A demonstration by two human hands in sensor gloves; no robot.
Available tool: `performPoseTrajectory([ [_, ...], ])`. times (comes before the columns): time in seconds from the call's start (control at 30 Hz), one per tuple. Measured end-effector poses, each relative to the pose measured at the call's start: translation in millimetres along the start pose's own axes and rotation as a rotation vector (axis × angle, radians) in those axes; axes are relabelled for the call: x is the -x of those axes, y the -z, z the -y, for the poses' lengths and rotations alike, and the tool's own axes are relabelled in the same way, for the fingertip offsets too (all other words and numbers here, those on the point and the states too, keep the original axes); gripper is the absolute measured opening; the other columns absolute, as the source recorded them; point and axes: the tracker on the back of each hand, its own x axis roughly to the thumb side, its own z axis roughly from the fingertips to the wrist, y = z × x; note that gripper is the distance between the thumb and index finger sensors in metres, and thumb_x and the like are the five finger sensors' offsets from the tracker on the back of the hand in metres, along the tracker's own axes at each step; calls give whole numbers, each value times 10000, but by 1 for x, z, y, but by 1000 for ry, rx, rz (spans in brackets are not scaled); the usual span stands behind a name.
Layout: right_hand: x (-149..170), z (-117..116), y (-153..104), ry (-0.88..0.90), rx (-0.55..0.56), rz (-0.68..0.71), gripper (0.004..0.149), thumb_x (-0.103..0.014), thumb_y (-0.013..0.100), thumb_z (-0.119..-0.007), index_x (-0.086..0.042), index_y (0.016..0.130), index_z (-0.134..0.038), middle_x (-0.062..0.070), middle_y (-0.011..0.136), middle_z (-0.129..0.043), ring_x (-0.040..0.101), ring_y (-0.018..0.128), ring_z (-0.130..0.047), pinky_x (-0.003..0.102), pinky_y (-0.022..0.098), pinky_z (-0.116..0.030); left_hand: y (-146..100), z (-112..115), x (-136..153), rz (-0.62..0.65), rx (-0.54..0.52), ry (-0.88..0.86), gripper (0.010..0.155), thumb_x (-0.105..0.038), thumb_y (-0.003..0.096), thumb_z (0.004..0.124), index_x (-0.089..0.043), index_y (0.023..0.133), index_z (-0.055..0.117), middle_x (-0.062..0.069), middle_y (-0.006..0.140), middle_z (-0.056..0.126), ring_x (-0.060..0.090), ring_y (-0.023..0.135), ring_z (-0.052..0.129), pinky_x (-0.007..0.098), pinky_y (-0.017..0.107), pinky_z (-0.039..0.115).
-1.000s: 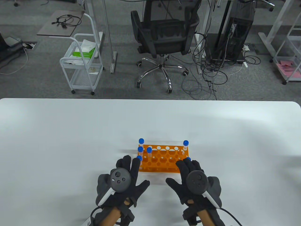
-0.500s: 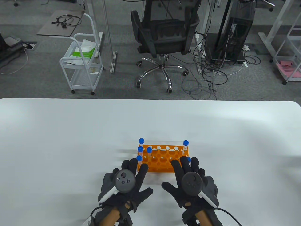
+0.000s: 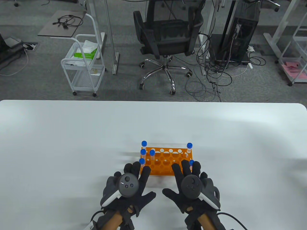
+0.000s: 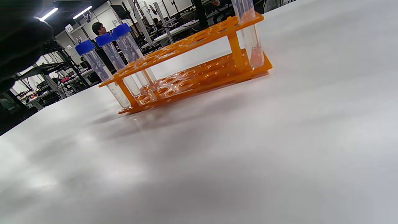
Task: Insert test tubes into test tube rack (6 test tubes)
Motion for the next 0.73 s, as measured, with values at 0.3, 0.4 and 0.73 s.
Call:
performPoseTrajectory([
  [0.3,-1,0,0,-10,-5,-24,938,-859,358,-455,-394,1047,-20,52,1148,47,430,987,128,727,657,-146,-1,1,0,0,22,-4,832,-677,437,649,-505,962,27,-2,1104,-115,279,1002,-123,640,653,-29],
  [0.4,-1,1,0,-4,-4,-29,939,-856,360,-457,-390,1050,-24,56,1149,40,432,989,121,727,657,-151,-1,1,-1,0,28,-4,828,-675,437,650,-505,965,34,-2,1105,-110,279,1004,-119,639,652,-30],
  [0.73,-1,0,1,0,-7,-30,938,-853,364,-459,-385,1051,-25,62,1141,56,437,989,118,727,658,-156,0,2,0,-13,51,-22,823,-665,442,654,-502,970,43,-1,1105,-110,276,1003,-121,636,649,-37],
])
